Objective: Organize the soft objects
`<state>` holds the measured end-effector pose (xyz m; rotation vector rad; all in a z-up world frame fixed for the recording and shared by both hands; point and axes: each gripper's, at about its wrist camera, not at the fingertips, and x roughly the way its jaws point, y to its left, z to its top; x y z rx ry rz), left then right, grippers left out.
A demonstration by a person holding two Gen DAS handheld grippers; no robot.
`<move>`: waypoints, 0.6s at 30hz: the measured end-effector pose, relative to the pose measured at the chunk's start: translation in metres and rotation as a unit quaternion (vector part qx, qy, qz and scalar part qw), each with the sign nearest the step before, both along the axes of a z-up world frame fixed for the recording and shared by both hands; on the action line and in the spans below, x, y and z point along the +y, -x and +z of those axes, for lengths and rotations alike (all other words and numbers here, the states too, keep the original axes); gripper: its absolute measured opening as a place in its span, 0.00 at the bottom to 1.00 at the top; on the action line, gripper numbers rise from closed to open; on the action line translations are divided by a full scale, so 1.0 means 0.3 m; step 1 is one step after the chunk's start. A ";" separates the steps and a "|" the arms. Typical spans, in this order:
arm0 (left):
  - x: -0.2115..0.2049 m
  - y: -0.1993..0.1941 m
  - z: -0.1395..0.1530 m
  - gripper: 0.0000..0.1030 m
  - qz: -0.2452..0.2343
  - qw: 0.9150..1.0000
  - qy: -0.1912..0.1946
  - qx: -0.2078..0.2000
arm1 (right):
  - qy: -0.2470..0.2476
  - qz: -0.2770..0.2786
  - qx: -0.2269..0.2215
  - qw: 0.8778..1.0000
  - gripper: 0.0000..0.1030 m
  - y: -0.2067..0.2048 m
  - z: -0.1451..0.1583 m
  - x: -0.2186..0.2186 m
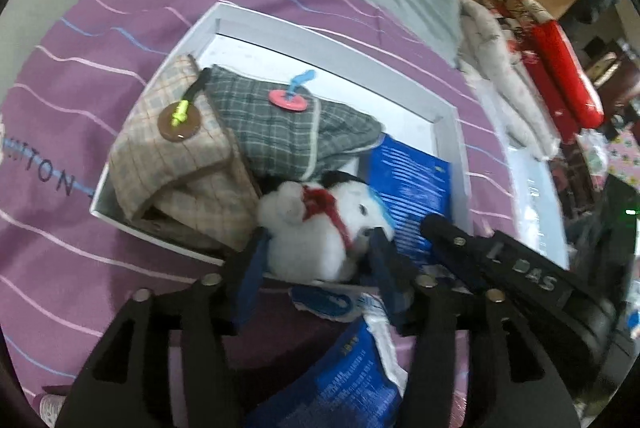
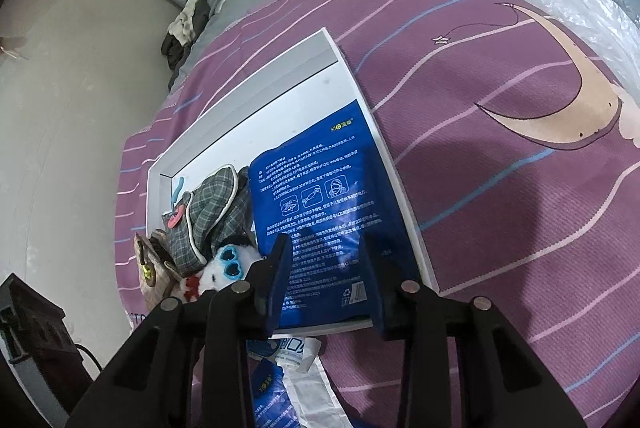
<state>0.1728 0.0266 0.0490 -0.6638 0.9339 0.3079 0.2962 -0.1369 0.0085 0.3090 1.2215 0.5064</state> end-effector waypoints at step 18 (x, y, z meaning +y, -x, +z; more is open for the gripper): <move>0.119 0.074 0.068 0.17 -0.030 0.999 0.004 -0.027 | -0.049 0.065 0.015 0.997 0.32 0.061 0.061 0.080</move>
